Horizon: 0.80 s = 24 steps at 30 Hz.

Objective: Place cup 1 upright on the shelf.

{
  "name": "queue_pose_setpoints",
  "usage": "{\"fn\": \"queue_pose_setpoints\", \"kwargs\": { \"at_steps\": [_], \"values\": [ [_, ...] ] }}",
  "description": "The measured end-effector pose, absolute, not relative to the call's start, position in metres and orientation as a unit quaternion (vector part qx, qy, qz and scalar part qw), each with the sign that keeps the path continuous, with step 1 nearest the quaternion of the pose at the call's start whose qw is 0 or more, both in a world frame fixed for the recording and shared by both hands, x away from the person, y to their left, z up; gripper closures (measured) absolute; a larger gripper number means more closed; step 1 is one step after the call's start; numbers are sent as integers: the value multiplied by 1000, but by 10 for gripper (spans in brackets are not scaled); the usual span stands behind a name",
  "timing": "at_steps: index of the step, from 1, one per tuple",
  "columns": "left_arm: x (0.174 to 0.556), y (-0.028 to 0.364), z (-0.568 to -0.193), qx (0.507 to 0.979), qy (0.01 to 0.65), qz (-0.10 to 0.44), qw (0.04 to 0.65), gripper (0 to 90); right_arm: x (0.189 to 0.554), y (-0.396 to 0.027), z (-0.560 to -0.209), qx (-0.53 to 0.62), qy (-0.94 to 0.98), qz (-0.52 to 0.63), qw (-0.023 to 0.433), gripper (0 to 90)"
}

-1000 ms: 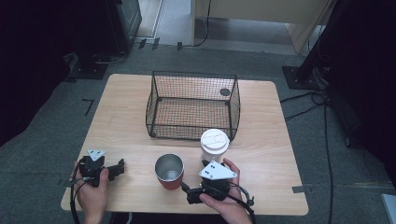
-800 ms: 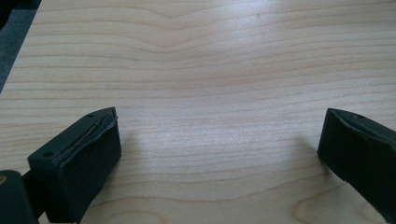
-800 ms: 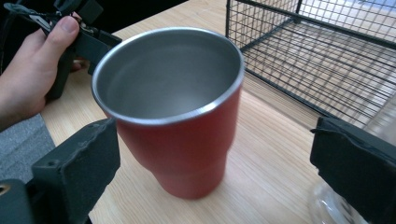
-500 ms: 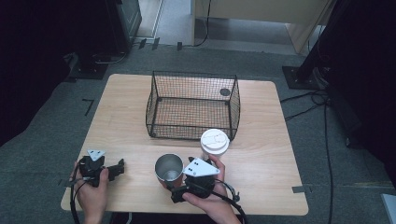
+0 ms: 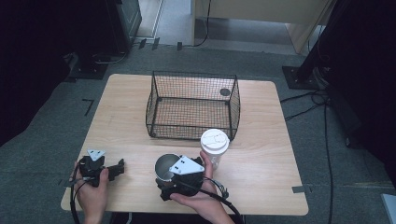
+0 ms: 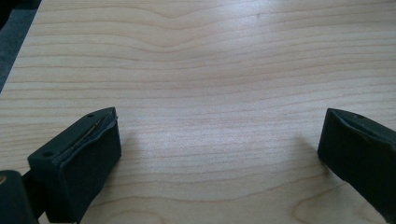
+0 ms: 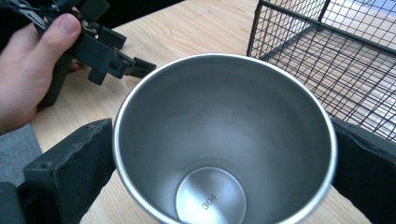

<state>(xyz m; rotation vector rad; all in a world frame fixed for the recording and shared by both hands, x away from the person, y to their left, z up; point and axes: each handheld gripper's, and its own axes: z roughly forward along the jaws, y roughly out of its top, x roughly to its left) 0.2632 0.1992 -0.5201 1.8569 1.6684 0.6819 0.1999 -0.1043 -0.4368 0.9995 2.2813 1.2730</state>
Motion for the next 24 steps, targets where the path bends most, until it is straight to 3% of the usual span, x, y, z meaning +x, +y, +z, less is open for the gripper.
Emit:
{"fn": "queue_pose_setpoints", "kwargs": {
  "at_steps": [6, 10, 24],
  "values": [
    [263, 199, -520, 690, 621, 253, 274, 0, 202, -94, -442, 347, 814, 425, 192, 0],
    [263, 199, -520, 690, 621, 253, 274, 0, 203, -93, -443, 351, 813, 419, 202, 57],
    [263, 199, -520, 690, 620, 254, 273, 0, 198, -95, -435, 347, 805, 441, 195, 69]
  ]
}}
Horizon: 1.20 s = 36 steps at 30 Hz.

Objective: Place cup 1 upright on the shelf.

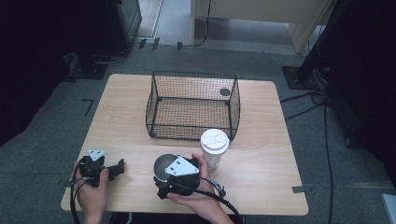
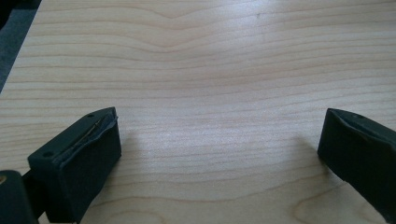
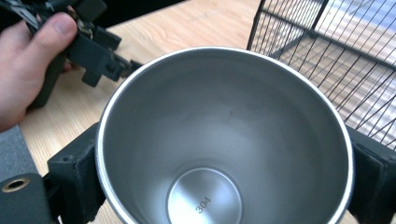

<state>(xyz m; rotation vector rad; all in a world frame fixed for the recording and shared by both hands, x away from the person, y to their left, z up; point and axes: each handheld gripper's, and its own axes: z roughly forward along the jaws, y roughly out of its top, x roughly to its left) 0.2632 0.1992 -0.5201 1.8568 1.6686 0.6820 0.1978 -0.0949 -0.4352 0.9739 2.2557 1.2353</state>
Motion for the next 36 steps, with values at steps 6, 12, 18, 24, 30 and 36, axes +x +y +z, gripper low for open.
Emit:
{"fn": "queue_pose_setpoints", "kwargs": {
  "at_steps": [6, 12, 18, 24, 30, 36],
  "values": [
    [263, 199, -520, 690, 620, 253, 274, 0, 194, -97, -422, 335, 786, 476, 208, 69],
    [263, 199, -520, 690, 620, 253, 273, 0, 191, -99, -410, 321, 761, 514, 232, 70],
    [263, 199, -520, 691, 620, 252, 273, 0, 188, -100, -398, 309, 734, 548, 257, 70],
    [263, 199, -520, 691, 620, 253, 273, 0, 190, -102, -387, 312, 704, 573, 281, 69],
    [263, 199, -520, 690, 620, 253, 273, 0, 192, -104, -380, 302, 662, 608, 319, 68],
    [263, 199, -520, 691, 620, 252, 273, 0, 192, -104, -370, 285, 634, 634, 339, 67]
  ]
}}
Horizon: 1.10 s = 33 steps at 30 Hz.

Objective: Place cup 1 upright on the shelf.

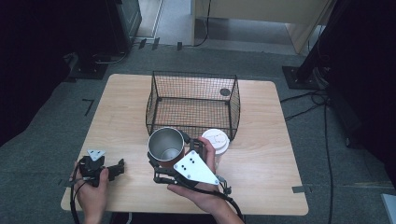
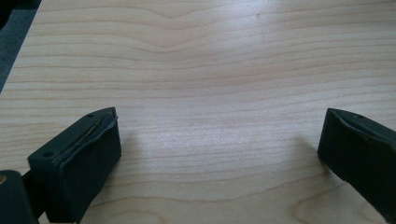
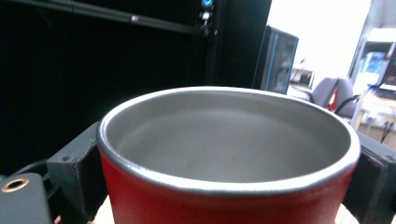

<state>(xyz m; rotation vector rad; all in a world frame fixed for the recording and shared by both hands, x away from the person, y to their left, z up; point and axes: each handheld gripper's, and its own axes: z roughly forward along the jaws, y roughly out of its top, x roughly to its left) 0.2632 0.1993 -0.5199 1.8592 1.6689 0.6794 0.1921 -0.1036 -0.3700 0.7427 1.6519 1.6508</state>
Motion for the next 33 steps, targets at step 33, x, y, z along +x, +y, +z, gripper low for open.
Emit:
{"fn": "queue_pose_setpoints", "kwargs": {
  "at_steps": [33],
  "values": [
    [263, 199, -520, 691, 620, 253, 272, 0, 252, -153, -310, 286, 533, 668, 433, 67]
  ]
}}
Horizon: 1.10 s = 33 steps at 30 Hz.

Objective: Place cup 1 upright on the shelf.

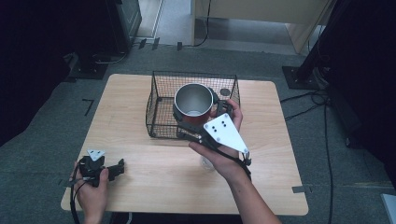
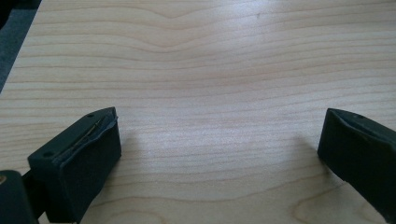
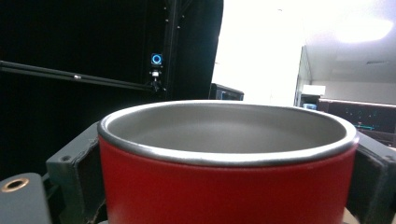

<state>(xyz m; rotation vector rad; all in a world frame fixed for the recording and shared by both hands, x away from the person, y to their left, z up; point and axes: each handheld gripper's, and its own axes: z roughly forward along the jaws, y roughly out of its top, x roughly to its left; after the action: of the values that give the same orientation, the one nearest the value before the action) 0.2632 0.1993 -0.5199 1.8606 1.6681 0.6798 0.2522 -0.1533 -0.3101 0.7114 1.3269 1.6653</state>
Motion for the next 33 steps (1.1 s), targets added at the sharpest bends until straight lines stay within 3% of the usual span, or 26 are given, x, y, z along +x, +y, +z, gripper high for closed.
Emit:
{"fn": "queue_pose_setpoints", "kwargs": {
  "at_steps": [19, 33],
  "values": [
    [263, 199, -520, 690, 620, 253, 273, 0, 332, -184, -323, 335, 539, 633, 443, 67],
    [263, 199, -520, 690, 620, 254, 274, 0, 383, -189, -342, 363, 569, 611, 413, 67]
  ]
}}
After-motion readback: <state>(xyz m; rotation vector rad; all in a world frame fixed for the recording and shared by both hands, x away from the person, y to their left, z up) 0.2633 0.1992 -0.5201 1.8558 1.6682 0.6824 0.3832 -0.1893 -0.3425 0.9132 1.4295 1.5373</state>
